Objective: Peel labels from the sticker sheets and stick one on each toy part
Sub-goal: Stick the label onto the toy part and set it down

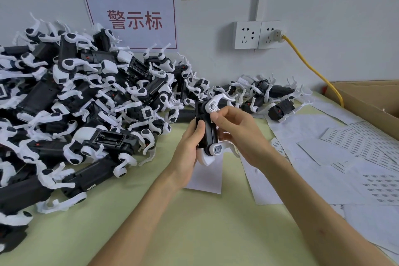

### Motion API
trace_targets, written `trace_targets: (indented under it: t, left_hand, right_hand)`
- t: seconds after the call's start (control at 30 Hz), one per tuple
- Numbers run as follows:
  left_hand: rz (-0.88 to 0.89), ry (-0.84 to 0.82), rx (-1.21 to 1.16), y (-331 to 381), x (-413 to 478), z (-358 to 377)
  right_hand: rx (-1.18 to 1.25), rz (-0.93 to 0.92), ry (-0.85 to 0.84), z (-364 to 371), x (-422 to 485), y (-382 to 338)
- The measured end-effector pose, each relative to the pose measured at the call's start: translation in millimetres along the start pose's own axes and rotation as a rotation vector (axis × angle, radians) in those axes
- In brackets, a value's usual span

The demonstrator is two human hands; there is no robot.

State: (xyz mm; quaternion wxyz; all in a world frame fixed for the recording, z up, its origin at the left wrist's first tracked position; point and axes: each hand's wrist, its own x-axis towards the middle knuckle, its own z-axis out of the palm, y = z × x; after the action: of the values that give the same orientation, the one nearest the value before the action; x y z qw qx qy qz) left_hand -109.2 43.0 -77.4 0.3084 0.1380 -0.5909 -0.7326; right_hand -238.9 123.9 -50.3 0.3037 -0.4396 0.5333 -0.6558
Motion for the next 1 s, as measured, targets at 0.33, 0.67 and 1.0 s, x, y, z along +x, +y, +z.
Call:
trace_targets:
  t: [0.33, 0.67, 1.0]
  left_hand:
    - [0.039, 0.079, 0.158, -1.7, -0.5, 3.1]
    - [0.068, 0.131, 0.201, 0.1, -1.8, 4.4]
    - [-0.016, 0.159, 0.139, 4.0, 0.8, 2.4]
  right_hand:
    - [-0.005, -0.034, -0.121, 3.5, -2.0, 0.1]
    - [-0.038, -0.05, -0.121, 5.9, -3.6, -2.3]
    - [-0.049, -0.057, -0.056, 7.9, -2.5, 0.7]
